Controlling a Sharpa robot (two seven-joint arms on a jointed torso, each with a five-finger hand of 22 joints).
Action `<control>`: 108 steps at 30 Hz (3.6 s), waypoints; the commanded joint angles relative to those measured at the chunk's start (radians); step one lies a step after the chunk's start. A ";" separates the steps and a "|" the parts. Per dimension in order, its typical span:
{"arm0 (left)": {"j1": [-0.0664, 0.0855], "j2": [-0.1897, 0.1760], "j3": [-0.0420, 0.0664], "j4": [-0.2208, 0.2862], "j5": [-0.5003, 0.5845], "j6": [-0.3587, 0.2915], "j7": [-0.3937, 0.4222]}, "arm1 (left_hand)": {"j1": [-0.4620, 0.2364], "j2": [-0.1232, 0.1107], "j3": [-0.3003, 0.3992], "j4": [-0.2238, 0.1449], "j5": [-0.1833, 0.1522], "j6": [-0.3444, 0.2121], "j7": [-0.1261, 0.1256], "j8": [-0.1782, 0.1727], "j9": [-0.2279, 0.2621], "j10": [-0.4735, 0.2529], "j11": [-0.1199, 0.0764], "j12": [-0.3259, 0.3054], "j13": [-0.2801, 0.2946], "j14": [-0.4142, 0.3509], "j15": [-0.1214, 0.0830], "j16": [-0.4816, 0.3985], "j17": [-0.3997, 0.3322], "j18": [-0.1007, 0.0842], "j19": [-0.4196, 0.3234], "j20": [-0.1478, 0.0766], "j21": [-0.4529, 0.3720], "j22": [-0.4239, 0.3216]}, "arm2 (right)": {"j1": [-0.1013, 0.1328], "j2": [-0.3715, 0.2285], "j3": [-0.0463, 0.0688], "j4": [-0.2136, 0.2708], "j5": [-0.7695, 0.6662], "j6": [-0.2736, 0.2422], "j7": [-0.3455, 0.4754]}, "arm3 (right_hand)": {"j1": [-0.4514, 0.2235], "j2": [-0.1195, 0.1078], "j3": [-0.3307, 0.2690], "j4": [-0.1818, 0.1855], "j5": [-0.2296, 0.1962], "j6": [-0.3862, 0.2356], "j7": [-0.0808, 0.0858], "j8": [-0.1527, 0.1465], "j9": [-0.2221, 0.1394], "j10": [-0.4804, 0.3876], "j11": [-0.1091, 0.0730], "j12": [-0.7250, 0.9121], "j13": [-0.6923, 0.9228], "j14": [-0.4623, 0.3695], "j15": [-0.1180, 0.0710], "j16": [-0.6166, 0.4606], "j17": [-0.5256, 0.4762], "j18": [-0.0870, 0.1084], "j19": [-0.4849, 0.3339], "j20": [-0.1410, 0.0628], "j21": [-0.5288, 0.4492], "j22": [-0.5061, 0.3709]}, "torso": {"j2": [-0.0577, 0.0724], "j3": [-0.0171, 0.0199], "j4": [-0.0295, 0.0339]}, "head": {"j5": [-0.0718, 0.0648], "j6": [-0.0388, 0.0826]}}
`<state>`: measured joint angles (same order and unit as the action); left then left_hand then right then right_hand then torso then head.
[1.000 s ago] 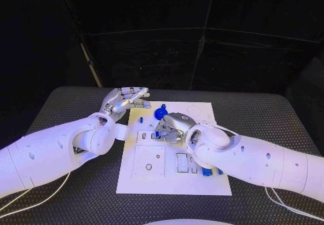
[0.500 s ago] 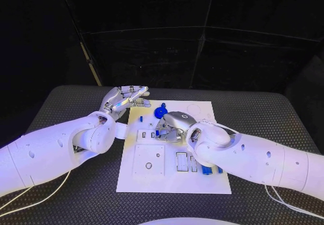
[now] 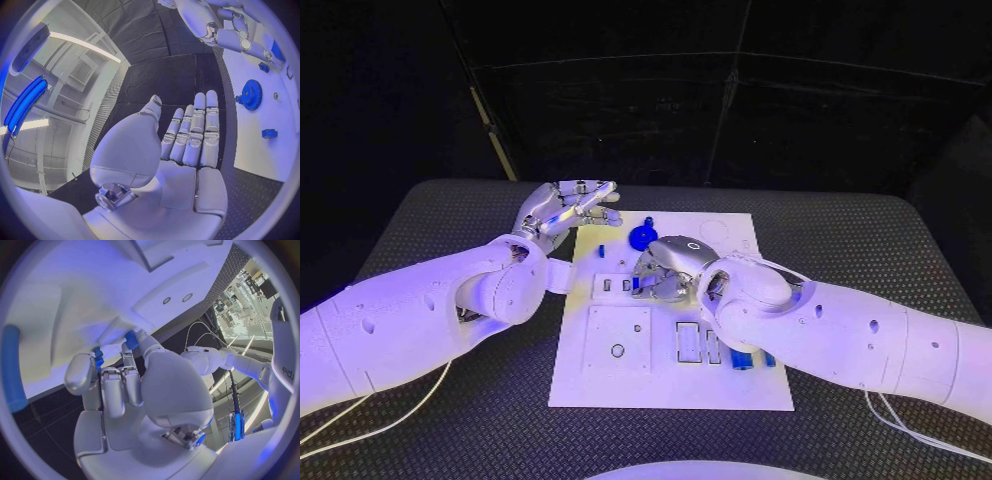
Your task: Assemble the parts on the task board
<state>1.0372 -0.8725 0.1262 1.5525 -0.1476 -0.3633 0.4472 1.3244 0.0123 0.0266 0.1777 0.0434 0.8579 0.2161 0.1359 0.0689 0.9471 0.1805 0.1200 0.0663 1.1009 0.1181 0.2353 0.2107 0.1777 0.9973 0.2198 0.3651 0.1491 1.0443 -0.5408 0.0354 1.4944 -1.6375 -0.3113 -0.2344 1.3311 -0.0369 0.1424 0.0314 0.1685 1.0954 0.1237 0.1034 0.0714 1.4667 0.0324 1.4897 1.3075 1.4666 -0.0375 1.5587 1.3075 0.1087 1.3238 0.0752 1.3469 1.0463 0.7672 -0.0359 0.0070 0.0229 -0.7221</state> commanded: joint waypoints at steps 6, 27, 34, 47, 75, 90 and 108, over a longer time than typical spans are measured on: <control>0.001 0.003 0.001 -0.001 0.001 0.013 0.003 | 0.001 0.009 -0.007 -0.002 0.004 0.008 0.022 -0.005 -0.001 0.008 0.001 -0.004 -0.001 0.005 0.001 -0.006 0.001 0.003 0.008 0.000 -0.005 -0.001 | -0.003 0.001 -0.003 -0.003 -0.016 0.027 -0.015 | -0.007 -0.016 -0.007 0.000 0.004 -0.018 0.003 -0.012 -0.004 0.040 0.011 -0.010 0.170 0.098 0.009 0.003 0.235 -0.010 -0.006 0.003 -0.007 -0.003 | -0.001 -0.0002 0.0009 | 0.000 -0.002; 0.001 0.005 0.001 -0.003 0.001 0.016 0.000 | 0.003 0.012 -0.008 -0.004 0.004 0.009 0.022 -0.007 -0.002 0.010 0.001 -0.007 -0.001 0.006 0.001 -0.010 0.003 0.003 0.009 0.001 -0.007 -0.003 | -0.004 0.006 -0.003 -0.006 -0.019 -0.022 -0.018 | -0.052 -0.053 -0.045 0.028 -0.011 -0.092 0.025 -0.038 -0.005 0.018 0.031 -0.038 0.141 0.096 0.027 0.000 0.228 -0.007 -0.012 0.020 -0.018 -0.019 | 0.000 -0.0002 0.0005 | 0.001 -0.004; 0.001 0.005 0.001 -0.007 0.001 0.021 -0.001 | 0.005 0.015 -0.010 -0.006 0.004 0.014 0.018 -0.008 -0.001 0.016 -0.001 -0.008 0.000 0.009 0.000 -0.012 0.006 0.004 0.011 0.000 -0.008 -0.004 | -0.007 -0.004 -0.003 0.006 0.001 -0.113 0.025 | -0.050 -0.092 -0.085 0.077 0.013 -0.190 0.048 -0.037 -0.006 -0.027 0.051 -0.092 0.082 0.086 0.044 -0.016 0.182 -0.023 0.035 0.035 0.024 0.065 | -0.001 0.0005 0.0014 | 0.000 -0.002; 0.001 -0.004 0.001 -0.029 -0.126 0.101 -0.108 | 0.008 0.039 -0.032 -0.012 0.003 0.133 -0.041 0.019 0.007 0.202 -0.069 0.037 0.020 0.242 -0.077 0.079 0.081 0.007 0.181 -0.070 0.081 0.033 | -0.010 -0.128 -0.001 0.158 0.208 -0.188 0.337 | 0.006 -0.100 -0.116 0.121 0.027 -0.249 0.062 -0.039 -0.007 -0.041 0.064 -0.103 0.064 0.082 0.054 -0.024 0.164 -0.020 0.028 0.045 0.020 0.055 | -0.004 -0.0002 -0.0015 | 0.002 0.005; 0.081 0.052 -0.032 -0.035 -0.965 0.458 -0.921 | -0.199 0.063 -0.286 0.112 0.004 0.142 -0.166 0.434 0.367 0.372 -0.198 1.150 1.064 0.470 -0.192 1.335 1.360 -0.117 0.432 -0.184 1.037 1.116 | 0.072 -0.324 0.107 0.060 0.929 -0.163 0.436 | 0.060 -0.033 -0.144 0.075 0.060 -0.131 0.026 0.026 -0.003 -0.258 0.031 -0.390 -0.240 -0.016 0.027 -0.215 -0.164 0.064 -0.235 0.022 -0.300 -0.463 | -0.062 0.0254 0.0092 | 0.020 -0.006; 0.150 0.163 -0.098 -0.103 -1.008 0.448 -0.959 | -0.212 0.083 -0.323 0.111 0.004 0.095 -0.166 0.479 0.431 0.355 -0.198 1.135 1.046 0.470 -0.193 1.335 1.360 -0.115 0.419 -0.185 1.036 1.113 | 0.075 -0.303 0.107 0.025 0.895 -0.184 0.377 | 0.057 -0.029 -0.148 0.073 0.070 -0.143 0.029 0.020 -0.005 -0.268 0.034 -0.400 -0.257 -0.018 0.028 -0.225 -0.178 0.066 -0.237 0.023 -0.316 -0.484 | -0.061 0.0257 0.0104 | 0.029 -0.012; 0.180 0.223 -0.128 -0.153 -1.000 0.543 -0.969 | -0.197 0.099 -0.321 0.107 0.005 0.080 -0.162 0.484 0.446 0.349 -0.194 1.130 1.043 0.470 -0.190 1.335 1.360 -0.115 0.419 -0.182 1.039 1.119 | 0.075 -0.284 0.107 -0.005 0.878 -0.169 0.344 | 0.054 -0.025 -0.152 0.073 0.091 -0.154 0.032 0.020 -0.004 -0.279 0.036 -0.405 -0.271 -0.022 0.031 -0.233 -0.186 0.068 -0.239 0.025 -0.331 -0.500 | -0.058 0.0240 0.0089 | 0.035 -0.020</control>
<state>1.2155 -0.6523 -0.0025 1.4003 -1.1426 0.1314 -0.5121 1.1271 0.1019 -0.2934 0.2882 0.0501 0.9452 0.0535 0.6160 0.5137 1.3022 -0.0142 1.2564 1.1091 1.4636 -0.0699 1.5678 1.3078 0.0765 1.4207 0.0357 1.4034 1.2675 1.1171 -0.8265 0.1415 1.4892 -0.7484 -0.4817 0.1164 1.3870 -0.0731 -0.0052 0.1061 0.2536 0.9495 0.1578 0.1239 0.0671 1.1949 0.0714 1.0880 1.0375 1.4506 -0.0107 1.3330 1.1223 0.1714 1.0896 0.0981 1.0220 0.5484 0.7083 -0.0114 0.0151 0.0573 -0.7404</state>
